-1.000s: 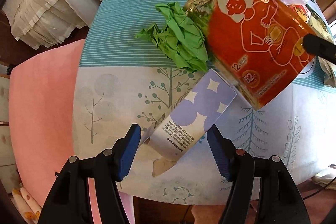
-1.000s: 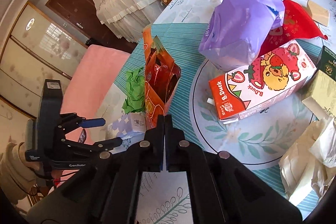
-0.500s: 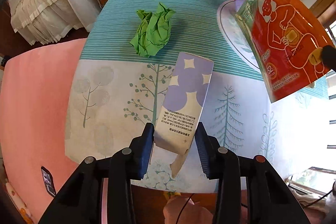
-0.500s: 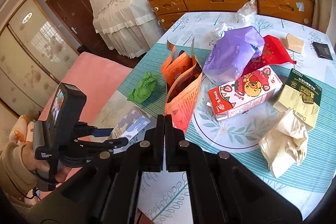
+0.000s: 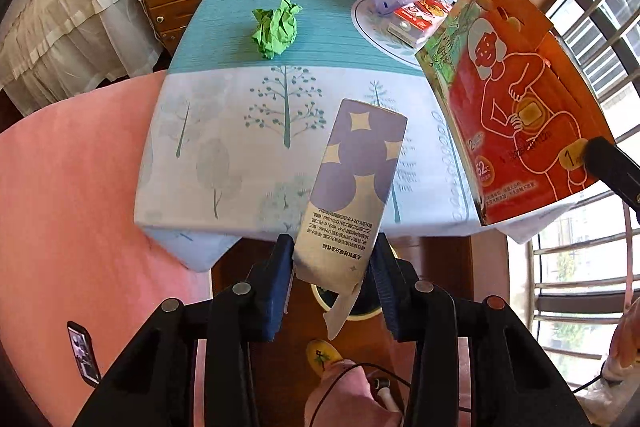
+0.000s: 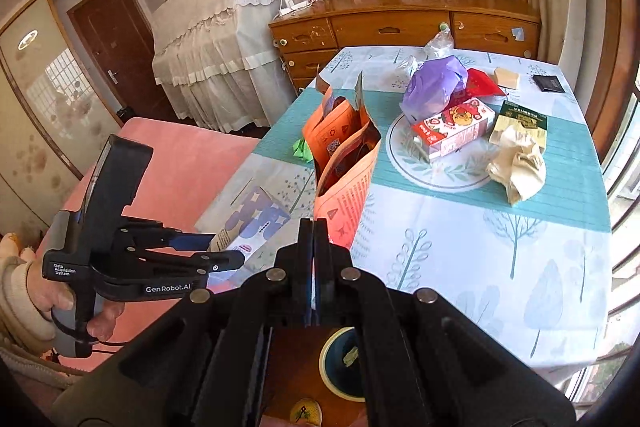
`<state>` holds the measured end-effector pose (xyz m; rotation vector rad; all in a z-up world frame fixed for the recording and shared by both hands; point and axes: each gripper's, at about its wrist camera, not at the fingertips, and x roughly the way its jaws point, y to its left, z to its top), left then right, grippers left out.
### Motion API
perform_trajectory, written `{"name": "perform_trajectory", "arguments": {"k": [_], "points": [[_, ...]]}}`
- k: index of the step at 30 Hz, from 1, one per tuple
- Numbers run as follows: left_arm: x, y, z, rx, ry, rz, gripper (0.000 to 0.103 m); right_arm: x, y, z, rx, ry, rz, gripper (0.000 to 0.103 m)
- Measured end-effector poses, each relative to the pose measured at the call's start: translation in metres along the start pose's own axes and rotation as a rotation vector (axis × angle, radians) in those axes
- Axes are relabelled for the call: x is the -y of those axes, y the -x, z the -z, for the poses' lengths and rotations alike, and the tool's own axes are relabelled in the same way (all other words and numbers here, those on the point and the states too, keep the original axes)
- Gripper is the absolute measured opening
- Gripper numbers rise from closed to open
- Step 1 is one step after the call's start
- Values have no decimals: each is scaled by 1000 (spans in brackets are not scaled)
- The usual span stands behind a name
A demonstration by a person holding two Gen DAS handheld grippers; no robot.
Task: Collect trash
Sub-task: 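Carry the carton and orange bag over the bin and open both tools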
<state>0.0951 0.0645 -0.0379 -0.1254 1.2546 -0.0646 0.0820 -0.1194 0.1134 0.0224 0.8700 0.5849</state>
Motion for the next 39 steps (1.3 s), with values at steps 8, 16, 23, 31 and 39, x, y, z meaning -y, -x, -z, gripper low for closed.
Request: {"name": "perform_trajectory", "arguments": {"k": [8,16,23,31,39], "points": [[-2,-12,79,-92,-58,30,39,-56,27,81,-76,20,30,0],[-6,-66,135,-169,29,30,39,-58,8,149,-214,12,29,0],[10,-160,167,-235,49,-3,39,-32,-55,228,-352,-1,15,0],[20,-283,189,-310,76,-14,39,27,-150,324,-444,-70,97,0],[35,-374,197,-345,41,-46,40,84,-237,383,-478,-141,152,0]]}}
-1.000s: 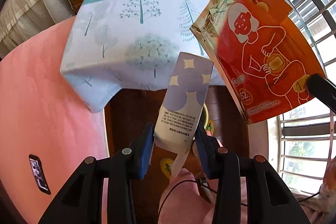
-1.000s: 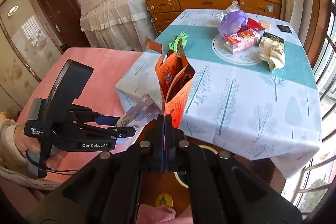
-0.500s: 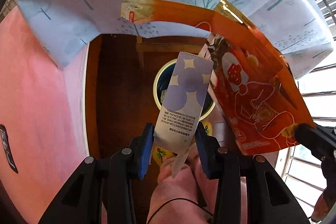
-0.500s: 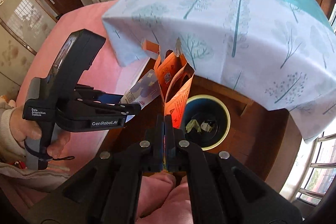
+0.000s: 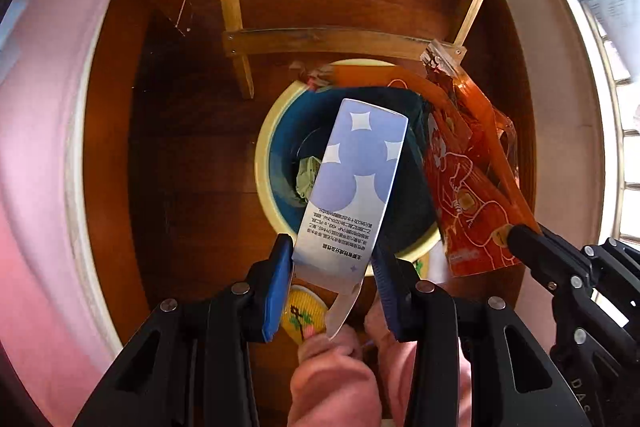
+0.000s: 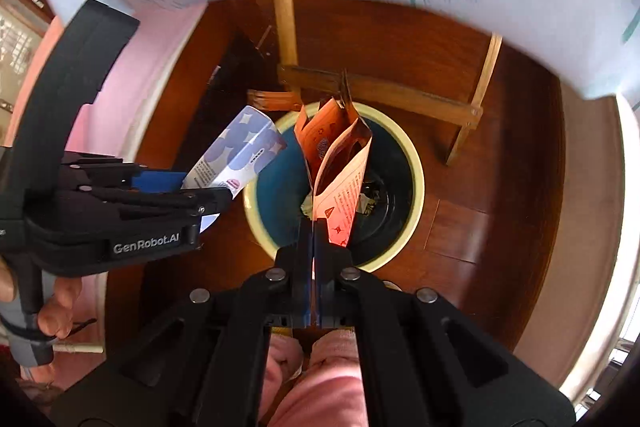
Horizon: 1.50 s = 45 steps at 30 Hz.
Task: Collect trash
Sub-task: 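Carry the carton and orange bag over the bin and open both tools, then raise both tools from the bin back over the table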
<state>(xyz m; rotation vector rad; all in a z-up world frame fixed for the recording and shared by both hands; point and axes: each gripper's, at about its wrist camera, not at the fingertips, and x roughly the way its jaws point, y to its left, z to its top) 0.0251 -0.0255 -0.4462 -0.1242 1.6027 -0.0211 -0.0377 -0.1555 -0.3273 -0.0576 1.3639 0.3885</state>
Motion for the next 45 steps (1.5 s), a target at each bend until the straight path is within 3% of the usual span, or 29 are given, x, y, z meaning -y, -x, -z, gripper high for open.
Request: {"name": "perform_trajectory", "arguments": {"k": [11,14,15,18,24,36,45], "points": [[17,-46,-20,-18,-32,-36,40,35,-74,-8,-1,-103,-4,0],[16,-50,-25,-26,-35,-49,41,43,-97,-12,-58,-115,-4,0],[15,-50,-26,-29,-36,-53,42,45,-103,-11,-80,-122,-3,0],[13,-51,-27,-36,-40,-58,58,49,-111,-10,-117,-133,11,0],[-2,-48,-30,-19,-40,-72,59,53,-111,-7,-110,-129,23,1],[-13,20,-21,61,-26,-64,60,36,-65,-7,-95,-123,22,3],[-6,146,-10,139,-38,-28,60,10,50,-25,-23,-154,10,3]]}}
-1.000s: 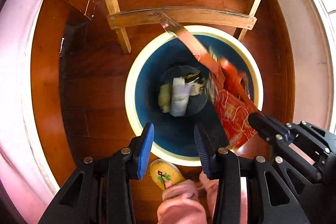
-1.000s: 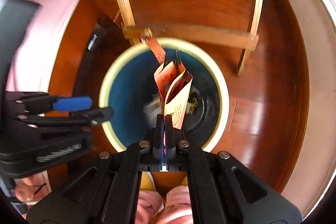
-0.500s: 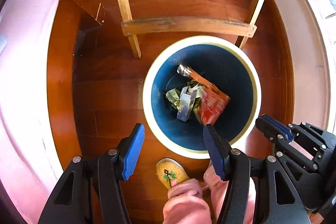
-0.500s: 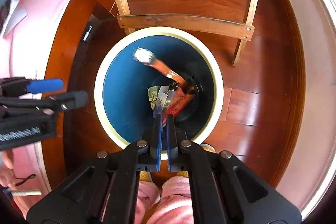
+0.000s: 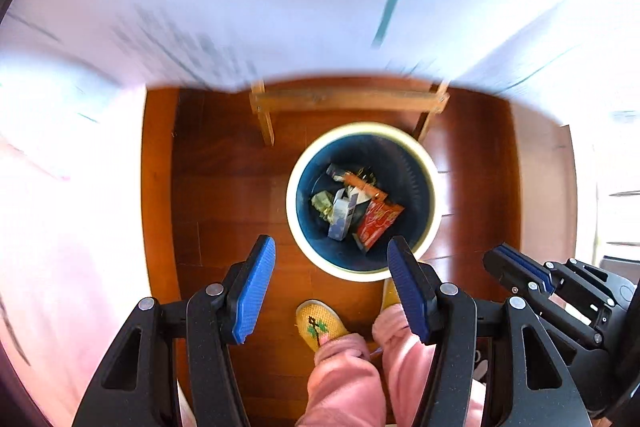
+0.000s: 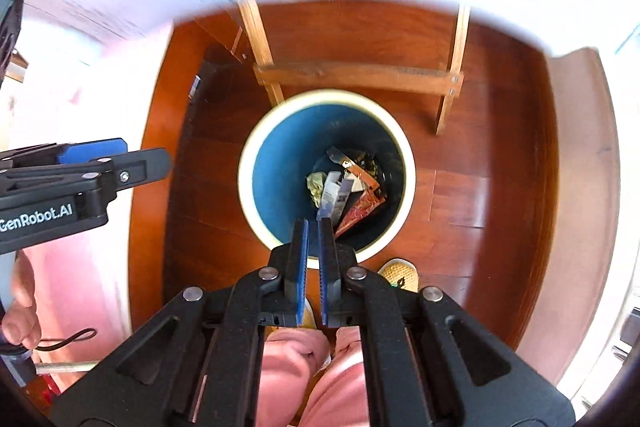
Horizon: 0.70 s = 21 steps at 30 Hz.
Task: Collect trash
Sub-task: 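Raise both tools from the bin back over the table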
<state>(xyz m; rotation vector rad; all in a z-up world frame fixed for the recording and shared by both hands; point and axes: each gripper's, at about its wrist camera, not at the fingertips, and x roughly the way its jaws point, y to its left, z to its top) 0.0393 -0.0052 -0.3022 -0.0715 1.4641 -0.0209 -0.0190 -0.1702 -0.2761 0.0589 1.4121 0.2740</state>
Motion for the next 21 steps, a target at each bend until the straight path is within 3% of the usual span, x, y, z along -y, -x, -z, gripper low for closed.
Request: {"name": "perform_trajectory", "arguments": {"k": [10,21], "points": [[-4,173,-3,150,-35,39,60,-40,152,-38,150,-61,-10,3],[-18,293,2,248,-71,53,60,-87,273,-59,279,-65,-27,3]]}}
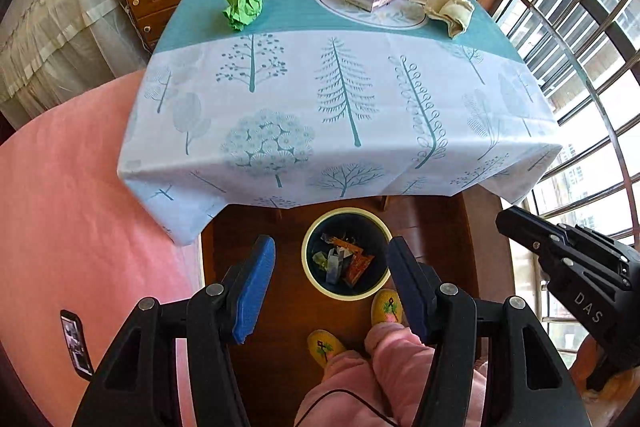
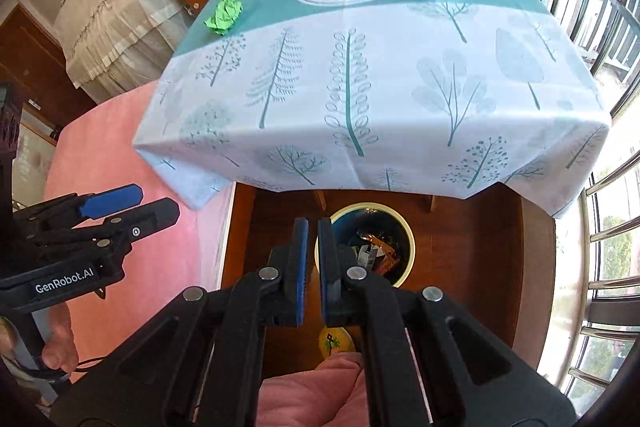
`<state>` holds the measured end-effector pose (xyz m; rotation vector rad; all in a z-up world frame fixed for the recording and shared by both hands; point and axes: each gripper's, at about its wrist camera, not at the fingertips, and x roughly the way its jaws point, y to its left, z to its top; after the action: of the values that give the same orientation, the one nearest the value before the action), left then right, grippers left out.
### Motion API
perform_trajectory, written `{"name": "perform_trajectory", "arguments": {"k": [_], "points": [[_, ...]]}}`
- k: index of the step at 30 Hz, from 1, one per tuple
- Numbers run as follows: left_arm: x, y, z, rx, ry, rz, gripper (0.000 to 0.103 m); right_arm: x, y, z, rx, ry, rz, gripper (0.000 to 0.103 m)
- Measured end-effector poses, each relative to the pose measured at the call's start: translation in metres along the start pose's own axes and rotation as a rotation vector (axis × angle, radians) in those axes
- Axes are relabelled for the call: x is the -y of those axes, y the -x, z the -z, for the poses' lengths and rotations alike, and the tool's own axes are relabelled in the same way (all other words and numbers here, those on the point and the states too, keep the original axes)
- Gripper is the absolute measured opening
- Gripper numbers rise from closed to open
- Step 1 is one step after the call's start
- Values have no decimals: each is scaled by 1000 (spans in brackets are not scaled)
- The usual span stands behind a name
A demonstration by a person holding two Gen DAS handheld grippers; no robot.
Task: Collect trash
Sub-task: 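Raise both tools from the bin back over the table, then grasp the green crumpled paper with the left tool while the right tool grasps the white tissue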
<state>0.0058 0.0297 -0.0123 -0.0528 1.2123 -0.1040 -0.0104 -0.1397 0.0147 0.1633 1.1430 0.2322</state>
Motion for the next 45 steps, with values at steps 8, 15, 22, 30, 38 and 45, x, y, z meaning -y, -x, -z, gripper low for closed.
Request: {"name": "perform_trajectory", "arguments": {"k": [8,15,22,30,38,45], "points": [[-2,47,-27,100,-22,10,60,-9,62,-49,164,7,32,3],[-16,56,-71,147,-10,-23,68,-3,84,-86,234,70,68,3],[-43,34,-140,157,78,-50,68,30,53,-144,219,127,92,17],[-61,-38,-236,82,133,-64,68,81,-15,-229,162,259,119,61],[-92,-118,-303,-21,207,-74,68,109,-93,-281,105,493,176,69],[-111,-169,-325,-107,213,-152,68,116,-141,-298,60,593,162,77]]}}
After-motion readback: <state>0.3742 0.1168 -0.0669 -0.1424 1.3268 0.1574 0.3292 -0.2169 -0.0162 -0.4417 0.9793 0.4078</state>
